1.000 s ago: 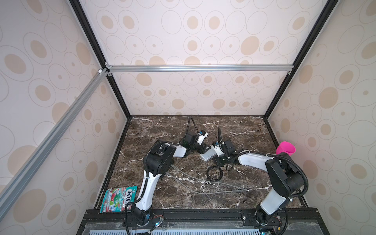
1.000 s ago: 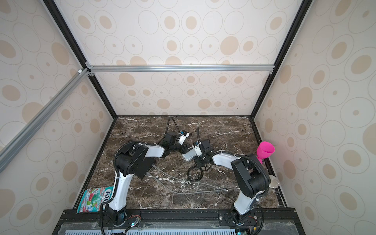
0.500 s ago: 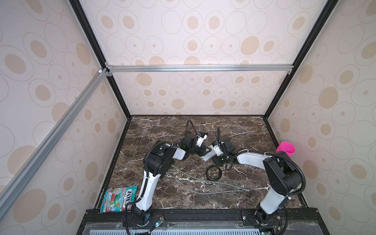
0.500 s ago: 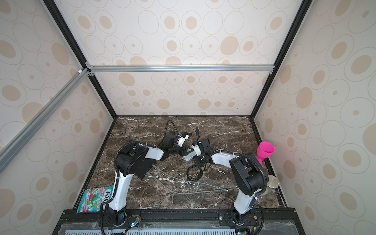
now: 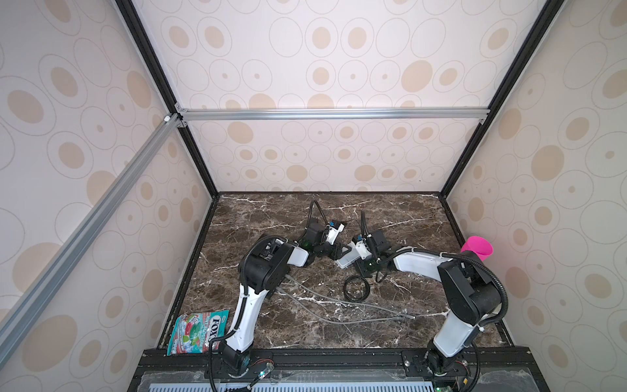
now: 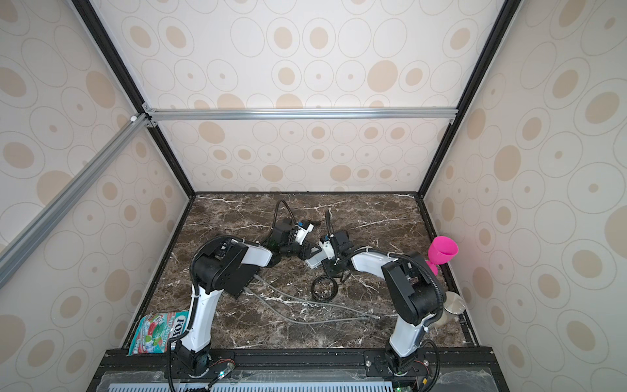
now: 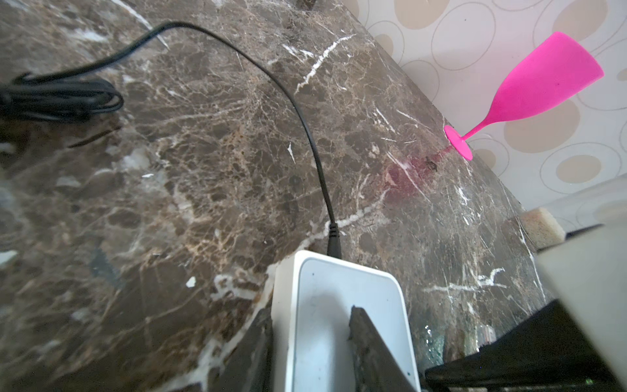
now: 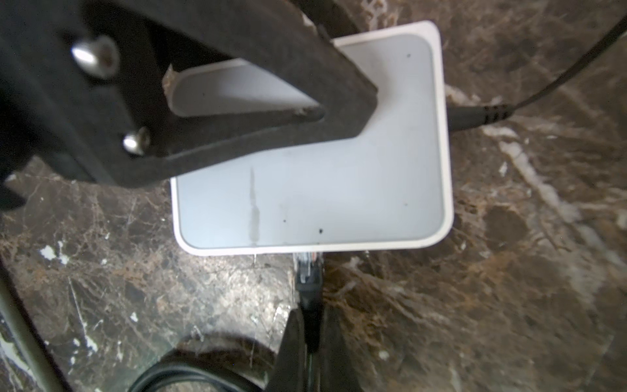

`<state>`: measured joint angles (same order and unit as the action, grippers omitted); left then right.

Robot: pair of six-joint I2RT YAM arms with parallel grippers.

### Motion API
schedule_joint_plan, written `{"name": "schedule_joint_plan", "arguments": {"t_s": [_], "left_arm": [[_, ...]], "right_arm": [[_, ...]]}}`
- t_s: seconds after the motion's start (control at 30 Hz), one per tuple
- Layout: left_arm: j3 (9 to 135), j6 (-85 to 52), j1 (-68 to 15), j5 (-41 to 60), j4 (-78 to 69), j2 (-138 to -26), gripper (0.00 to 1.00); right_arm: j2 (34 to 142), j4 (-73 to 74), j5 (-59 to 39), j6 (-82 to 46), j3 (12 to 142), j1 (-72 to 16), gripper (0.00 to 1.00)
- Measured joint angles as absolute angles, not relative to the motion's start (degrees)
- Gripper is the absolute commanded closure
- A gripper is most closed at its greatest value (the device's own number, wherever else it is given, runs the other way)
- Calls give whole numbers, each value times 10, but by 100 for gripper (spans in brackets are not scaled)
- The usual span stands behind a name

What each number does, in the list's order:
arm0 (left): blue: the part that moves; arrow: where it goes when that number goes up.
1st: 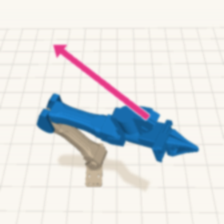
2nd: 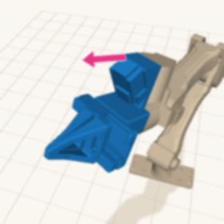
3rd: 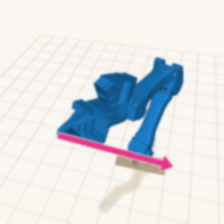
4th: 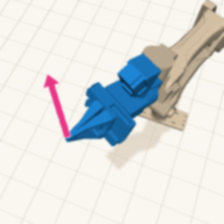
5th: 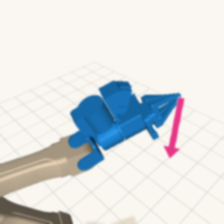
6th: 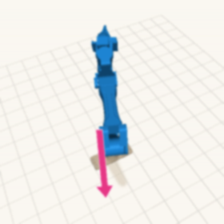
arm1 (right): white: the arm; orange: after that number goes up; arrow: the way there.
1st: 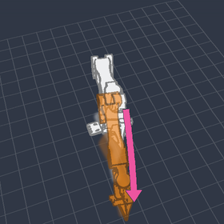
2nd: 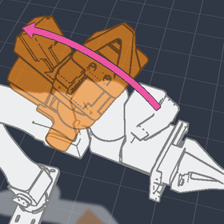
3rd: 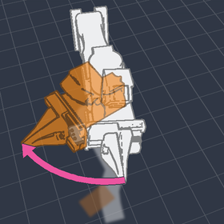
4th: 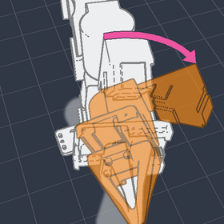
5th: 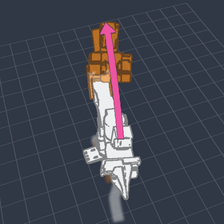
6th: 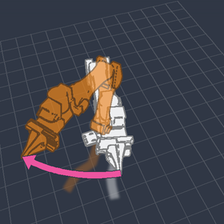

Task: Insert the plug into the switch port
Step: 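Press the plug fully into the router port with the right gripper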

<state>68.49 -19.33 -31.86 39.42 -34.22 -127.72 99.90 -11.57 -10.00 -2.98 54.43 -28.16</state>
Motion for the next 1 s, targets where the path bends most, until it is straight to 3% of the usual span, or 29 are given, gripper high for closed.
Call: {"name": "schedule_joint_plan", "arguments": {"t_s": [1.0], "left_arm": [[689,-194,-307,380,-349,-1280,63]], "right_arm": [[1049,-189,-93,-20,639,-282,100]]}}
